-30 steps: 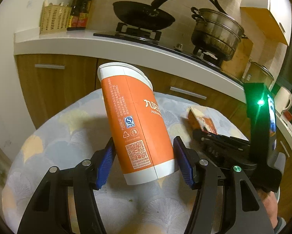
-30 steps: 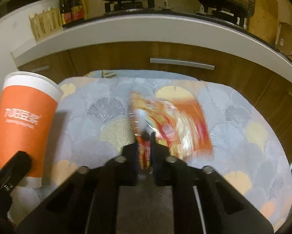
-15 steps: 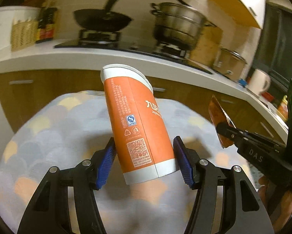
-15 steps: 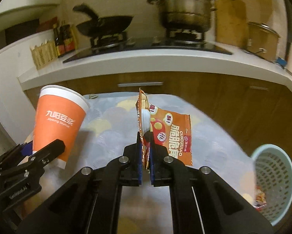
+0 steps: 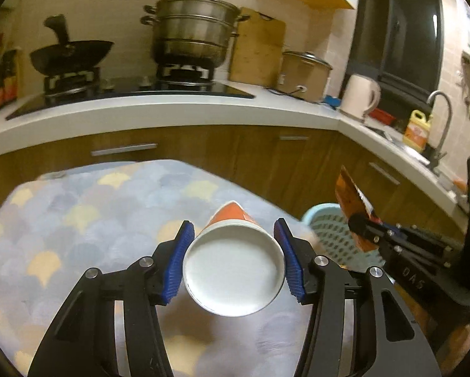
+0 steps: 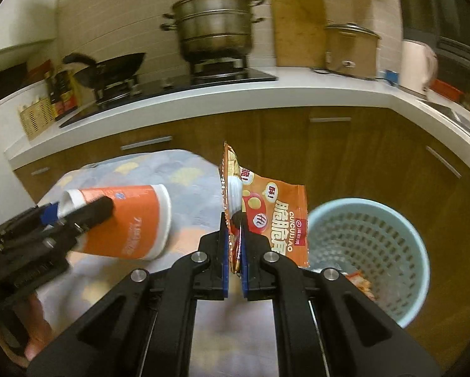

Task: Collect trash
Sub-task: 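Carry the orange cup and snack packet over the wastebasket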

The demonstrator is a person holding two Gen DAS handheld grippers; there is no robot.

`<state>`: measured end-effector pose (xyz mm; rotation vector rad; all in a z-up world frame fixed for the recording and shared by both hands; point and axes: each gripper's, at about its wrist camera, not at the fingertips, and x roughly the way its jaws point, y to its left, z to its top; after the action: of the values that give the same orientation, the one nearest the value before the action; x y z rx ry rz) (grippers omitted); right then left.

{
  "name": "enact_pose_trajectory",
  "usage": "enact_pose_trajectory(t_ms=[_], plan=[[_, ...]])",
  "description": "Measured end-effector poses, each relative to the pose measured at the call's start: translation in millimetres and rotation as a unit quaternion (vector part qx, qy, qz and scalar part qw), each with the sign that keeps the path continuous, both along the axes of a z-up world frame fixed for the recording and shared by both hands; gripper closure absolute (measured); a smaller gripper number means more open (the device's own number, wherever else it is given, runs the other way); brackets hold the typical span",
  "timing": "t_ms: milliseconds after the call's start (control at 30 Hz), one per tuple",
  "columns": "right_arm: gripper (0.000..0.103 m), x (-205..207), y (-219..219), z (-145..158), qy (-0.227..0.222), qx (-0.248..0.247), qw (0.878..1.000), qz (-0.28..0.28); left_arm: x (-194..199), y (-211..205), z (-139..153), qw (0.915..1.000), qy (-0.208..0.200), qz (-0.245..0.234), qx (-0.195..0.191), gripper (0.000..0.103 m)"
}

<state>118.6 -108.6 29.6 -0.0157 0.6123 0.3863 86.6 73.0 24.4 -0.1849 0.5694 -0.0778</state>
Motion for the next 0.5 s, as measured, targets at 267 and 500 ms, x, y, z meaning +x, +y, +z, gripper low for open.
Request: enact_pose_trajectory(t_ms=[267,500], plan=[[0.099,13,-72,-12,0.015,0.018,0.998,-0.059,31,-38,28,0.9988,-0.023,-0.042,-0.012,0.052],[0.099,30,-114,-46,0.056,0.018,0.994,-0.098,76,-105,15,0.9945,-0.006,-0.102,-0.021,0.052]])
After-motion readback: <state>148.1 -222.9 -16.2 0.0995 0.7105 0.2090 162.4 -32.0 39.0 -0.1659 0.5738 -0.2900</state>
